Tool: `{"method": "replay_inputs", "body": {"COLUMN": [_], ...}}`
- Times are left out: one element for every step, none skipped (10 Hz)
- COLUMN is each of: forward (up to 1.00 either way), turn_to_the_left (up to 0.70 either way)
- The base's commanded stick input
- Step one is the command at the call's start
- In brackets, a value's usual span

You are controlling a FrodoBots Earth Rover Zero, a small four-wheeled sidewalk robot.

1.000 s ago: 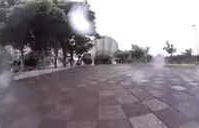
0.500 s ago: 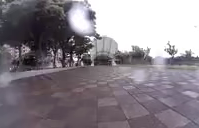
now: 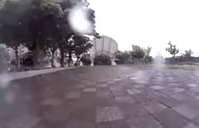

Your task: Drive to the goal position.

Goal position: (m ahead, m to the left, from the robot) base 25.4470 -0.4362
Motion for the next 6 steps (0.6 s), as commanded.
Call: {"method": "replay_inputs", "body": {"forward": [0.81,0.81,0.81,0.81,0.81,0.81], "turn_to_the_left": [0.00,0.00,0.00,0.00,0.00,0.00]}}
